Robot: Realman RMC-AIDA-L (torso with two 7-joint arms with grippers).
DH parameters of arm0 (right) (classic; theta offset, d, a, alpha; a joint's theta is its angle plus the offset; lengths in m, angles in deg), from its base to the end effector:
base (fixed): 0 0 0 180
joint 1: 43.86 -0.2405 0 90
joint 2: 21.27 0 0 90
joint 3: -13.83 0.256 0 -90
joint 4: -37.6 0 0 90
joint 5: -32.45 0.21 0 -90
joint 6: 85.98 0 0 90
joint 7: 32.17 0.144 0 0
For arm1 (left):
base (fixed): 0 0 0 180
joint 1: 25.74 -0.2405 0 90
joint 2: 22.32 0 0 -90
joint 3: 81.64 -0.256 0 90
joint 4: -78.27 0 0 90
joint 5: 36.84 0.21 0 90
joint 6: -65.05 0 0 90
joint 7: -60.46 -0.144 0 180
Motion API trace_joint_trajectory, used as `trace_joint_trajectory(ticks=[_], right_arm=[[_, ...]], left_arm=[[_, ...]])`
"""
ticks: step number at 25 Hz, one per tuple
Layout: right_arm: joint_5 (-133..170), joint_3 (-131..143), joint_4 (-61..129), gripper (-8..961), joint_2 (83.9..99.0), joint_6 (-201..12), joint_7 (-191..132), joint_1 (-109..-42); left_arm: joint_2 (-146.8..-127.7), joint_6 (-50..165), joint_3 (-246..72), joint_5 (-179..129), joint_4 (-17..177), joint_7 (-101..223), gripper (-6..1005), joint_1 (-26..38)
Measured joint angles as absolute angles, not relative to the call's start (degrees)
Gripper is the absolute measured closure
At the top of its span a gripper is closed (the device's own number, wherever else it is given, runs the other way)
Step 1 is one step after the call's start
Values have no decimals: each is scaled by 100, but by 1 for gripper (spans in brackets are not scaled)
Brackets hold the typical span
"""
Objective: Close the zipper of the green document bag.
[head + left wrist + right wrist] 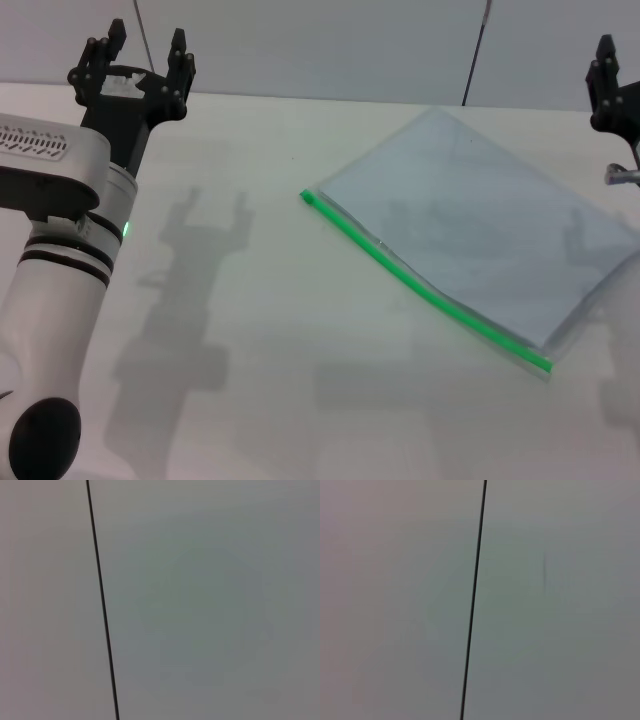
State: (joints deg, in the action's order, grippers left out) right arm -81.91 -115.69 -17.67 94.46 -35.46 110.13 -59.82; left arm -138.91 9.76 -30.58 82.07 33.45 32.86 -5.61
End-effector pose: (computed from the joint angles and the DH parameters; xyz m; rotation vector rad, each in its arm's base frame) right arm 0.2219 0.3503 -0.0155 -1.5140 0.3898 0.6323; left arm -0.2354 0.3598 -0.0152 -1.5026 -0.3722 -0.6771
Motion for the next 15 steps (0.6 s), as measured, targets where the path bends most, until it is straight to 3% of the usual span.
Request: trace_joint_trajectory(ticks=[15], right_arm=[[-7876, -11399, -2249, 412, 9426, -4067, 10493, -5888]], left_arm=[[-13886, 924, -3054, 8207, 3363, 3286, 359, -569]])
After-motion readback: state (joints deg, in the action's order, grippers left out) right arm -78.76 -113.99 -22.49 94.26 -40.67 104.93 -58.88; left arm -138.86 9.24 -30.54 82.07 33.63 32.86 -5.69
